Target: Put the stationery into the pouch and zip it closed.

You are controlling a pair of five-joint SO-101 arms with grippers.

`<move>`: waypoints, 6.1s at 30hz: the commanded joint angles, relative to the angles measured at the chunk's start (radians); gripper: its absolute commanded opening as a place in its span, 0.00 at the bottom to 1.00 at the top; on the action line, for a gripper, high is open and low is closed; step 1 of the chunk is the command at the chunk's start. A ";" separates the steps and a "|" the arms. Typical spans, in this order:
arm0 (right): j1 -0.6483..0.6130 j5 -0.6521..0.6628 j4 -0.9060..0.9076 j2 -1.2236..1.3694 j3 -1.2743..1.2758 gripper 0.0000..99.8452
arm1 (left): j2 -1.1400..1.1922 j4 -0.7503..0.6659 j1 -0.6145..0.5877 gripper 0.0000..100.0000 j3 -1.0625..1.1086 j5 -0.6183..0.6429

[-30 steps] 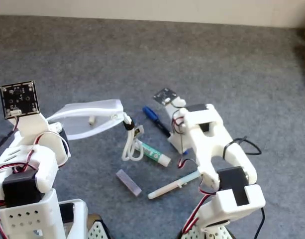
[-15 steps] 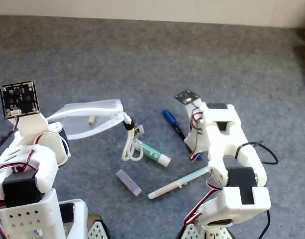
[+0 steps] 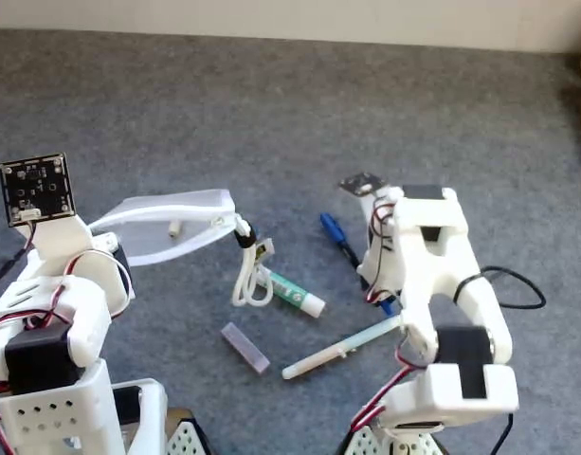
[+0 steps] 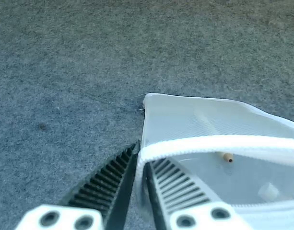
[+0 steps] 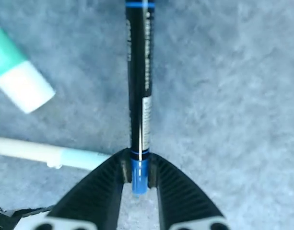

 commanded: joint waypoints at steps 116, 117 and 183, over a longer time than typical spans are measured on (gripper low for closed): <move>-0.239 -0.516 -0.102 -0.398 -0.286 0.01 | 0.015 -0.064 -0.012 0.01 0.027 0.011; -0.239 -0.516 -0.094 -0.421 -0.286 0.01 | 0.015 -0.064 -0.012 0.01 0.027 0.011; -0.855 -0.509 -1.218 -1.029 0.216 0.01 | 0.016 -0.066 -0.012 0.01 0.038 0.008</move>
